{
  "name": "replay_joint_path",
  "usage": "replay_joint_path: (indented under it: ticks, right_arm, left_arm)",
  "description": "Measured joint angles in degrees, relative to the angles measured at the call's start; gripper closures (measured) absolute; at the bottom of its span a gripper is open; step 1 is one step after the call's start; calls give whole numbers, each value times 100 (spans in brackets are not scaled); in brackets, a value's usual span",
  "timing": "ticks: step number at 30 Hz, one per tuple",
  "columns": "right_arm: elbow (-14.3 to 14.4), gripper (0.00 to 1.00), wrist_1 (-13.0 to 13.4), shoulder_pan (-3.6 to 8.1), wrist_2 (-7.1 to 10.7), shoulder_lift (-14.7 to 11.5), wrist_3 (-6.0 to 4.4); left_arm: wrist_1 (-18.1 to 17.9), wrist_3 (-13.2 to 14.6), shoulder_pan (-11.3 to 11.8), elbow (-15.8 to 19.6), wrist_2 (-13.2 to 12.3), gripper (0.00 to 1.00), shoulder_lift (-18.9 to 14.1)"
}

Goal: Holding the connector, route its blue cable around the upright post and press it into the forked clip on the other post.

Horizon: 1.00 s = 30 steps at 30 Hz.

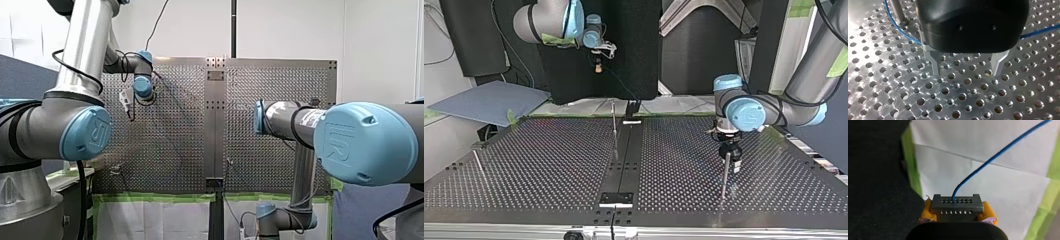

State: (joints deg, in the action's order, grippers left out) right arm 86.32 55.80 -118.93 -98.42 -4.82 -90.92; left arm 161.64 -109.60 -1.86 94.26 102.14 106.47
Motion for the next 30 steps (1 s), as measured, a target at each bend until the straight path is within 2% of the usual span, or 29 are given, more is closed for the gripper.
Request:
replay_joint_path:
  ticks: [3, 7, 16, 24, 27, 30]
  right_arm:
    - [129, 100, 67, 8, 42, -90, 90]
    - [352, 100, 203, 28, 39, -299, 113]
    - [748, 100, 97, -40, 30, -717, 124]
    - [1124, 100, 93, -50, -22, -1110, 114]
    - [1268, 100, 22, -52, -60, -1254, 101]
    - [1419, 100, -39, -45, -76, -1405, 45]
  left_arm:
    - [0, 0, -1, -4, 6, 0, -1]
    - [0, 0, 2, 0, 17, 0, 0]
    - [0, 0, 13, 2, 37, 0, -1]
    - [3, 0, 22, 2, 46, 0, -1]
    - [6, 0, 24, 2, 52, 0, -1]
    - [12, 0, 25, 2, 79, 0, 1]
